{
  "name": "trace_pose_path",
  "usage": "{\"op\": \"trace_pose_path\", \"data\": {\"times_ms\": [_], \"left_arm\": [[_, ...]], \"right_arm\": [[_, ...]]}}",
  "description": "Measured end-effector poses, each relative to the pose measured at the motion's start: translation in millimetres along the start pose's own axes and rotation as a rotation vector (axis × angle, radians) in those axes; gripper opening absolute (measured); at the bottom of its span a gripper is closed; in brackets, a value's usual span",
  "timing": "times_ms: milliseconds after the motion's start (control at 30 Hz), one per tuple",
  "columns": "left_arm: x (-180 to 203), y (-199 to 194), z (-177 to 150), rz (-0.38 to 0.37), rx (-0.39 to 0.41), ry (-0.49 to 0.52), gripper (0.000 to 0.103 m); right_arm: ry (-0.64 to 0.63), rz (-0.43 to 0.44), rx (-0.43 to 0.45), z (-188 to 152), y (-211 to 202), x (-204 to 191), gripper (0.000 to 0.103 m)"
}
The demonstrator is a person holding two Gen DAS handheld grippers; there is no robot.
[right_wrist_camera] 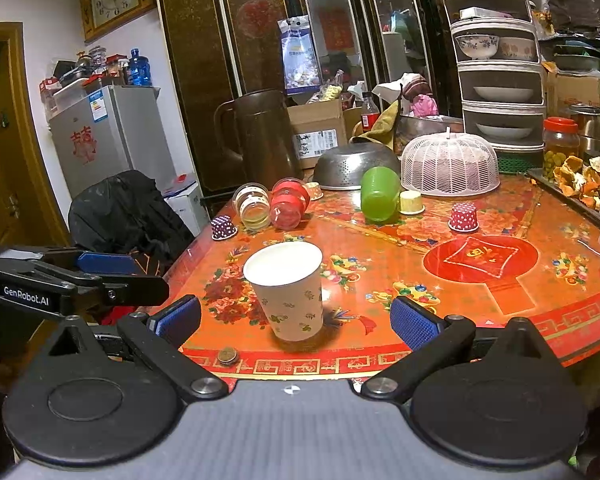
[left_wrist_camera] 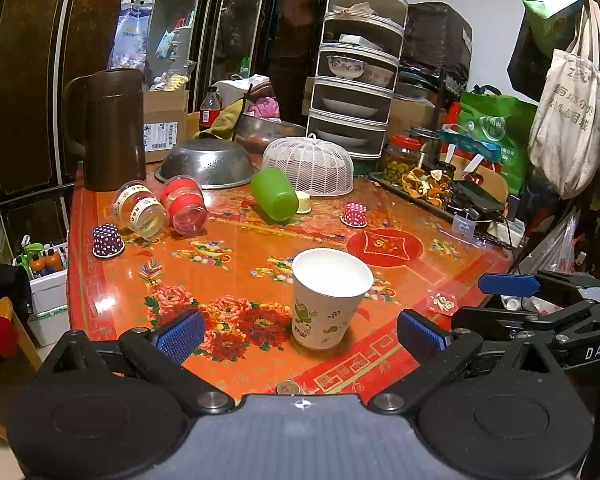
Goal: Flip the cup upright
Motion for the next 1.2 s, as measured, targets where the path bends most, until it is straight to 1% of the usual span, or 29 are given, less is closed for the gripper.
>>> {"op": "trace_pose_path", "data": {"times_ms": [1200], "left_arm": [[4.4, 2.4, -3.8, -0.003, -0.008, -0.004, 0.103]], "right_arm": [[0.006, 0.012, 0.009, -0.4, -1.2, 1.2, 0.102]]}}
Point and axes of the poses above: each gripper's, at about its wrist camera, not at the fingertips, and y roughly the way its jaws point, x to its right, z to its top, the point moved 1 cm from there along y, roughly the way its jaws point, and after that the axes turned 14 degrees about x, right-handed, at the moved point
